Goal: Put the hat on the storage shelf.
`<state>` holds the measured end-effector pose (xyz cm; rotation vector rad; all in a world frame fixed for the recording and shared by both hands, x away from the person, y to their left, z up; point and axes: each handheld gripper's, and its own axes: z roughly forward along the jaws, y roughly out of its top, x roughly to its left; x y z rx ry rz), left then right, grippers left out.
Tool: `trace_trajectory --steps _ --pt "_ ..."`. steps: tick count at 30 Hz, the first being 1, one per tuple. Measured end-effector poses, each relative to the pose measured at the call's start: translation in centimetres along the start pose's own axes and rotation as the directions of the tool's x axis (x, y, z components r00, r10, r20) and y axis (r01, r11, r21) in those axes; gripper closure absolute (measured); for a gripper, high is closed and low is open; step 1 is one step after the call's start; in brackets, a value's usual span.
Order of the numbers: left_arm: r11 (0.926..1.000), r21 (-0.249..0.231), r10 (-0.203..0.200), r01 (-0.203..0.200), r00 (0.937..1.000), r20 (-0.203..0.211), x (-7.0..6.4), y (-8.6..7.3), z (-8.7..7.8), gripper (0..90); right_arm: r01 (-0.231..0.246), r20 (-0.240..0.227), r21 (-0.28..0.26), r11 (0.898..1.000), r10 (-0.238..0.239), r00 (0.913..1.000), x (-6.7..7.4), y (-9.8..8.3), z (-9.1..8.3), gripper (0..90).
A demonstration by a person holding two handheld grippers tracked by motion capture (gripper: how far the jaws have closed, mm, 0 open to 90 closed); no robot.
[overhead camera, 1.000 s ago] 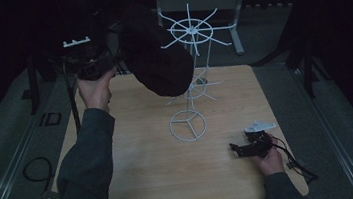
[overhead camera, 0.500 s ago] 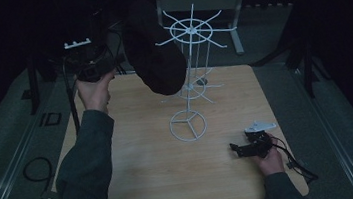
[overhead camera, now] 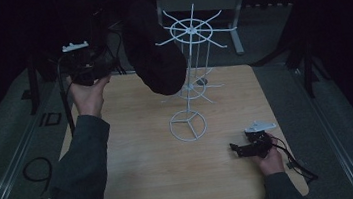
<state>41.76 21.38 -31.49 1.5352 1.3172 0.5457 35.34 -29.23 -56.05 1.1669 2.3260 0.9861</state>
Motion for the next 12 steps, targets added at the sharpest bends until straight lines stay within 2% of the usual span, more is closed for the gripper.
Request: trace_trajectory --steps 4,9,12 --pt "0.9979 0.028 0.06 -0.059 0.998 -0.019 -0.1 -0.4 -0.8 45.0 0.0 0.0 0.0 1.0 0.0 1.0 0.0 0.0 0.0 13.4" --pt "0.9966 0.037 0.074 -0.073 0.9971 -0.017 0.3 -1.0 -1.5 44.8 0.0 0.0 0.0 1.0 0.0 1.0 0.0 0.0 0.0 13.5" --pt "0.9929 0.07 0.099 -0.096 0.9947 -0.029 0.7 -2.0 -1.9 44.3 0.0 0.0 0.0 1.0 0.0 1.0 0.0 0.0 0.0 13.5"
